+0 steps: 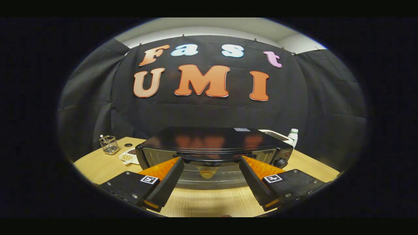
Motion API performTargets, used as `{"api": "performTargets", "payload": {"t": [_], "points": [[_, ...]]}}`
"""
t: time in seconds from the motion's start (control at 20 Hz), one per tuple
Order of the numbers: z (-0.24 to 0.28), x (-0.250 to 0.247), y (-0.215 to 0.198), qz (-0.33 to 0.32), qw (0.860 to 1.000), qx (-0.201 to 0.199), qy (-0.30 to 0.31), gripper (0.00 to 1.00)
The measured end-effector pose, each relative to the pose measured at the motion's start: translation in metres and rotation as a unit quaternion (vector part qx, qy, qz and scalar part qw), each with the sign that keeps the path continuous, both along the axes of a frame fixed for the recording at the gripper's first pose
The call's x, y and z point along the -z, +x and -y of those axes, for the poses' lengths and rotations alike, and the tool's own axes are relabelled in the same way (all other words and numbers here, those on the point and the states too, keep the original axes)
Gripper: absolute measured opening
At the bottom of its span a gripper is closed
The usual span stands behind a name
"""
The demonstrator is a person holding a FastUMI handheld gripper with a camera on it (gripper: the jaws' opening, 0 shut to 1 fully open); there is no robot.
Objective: Open the toaster oven, put the food inside, and close the toaster oven door.
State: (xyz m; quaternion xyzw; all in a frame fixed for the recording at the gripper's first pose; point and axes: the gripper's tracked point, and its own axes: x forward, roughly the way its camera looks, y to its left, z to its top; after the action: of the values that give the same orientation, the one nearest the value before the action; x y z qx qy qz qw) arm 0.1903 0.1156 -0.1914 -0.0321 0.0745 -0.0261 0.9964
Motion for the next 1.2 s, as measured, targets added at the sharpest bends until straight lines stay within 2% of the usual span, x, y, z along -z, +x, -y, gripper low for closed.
{"api": "performTargets", "payload": {"t": [0.3,0.9,1.2], "points": [[0.016,-0.022,-0.03,0.002,1.0,-0.004,0.014,1.0],[0.064,-0.131,-0.136,0.065,0.998,-0.004,-0.014,1.0],[0.089,-0.142,-0.163,0.074,0.997,0.007,-0.019,1.0]]}}
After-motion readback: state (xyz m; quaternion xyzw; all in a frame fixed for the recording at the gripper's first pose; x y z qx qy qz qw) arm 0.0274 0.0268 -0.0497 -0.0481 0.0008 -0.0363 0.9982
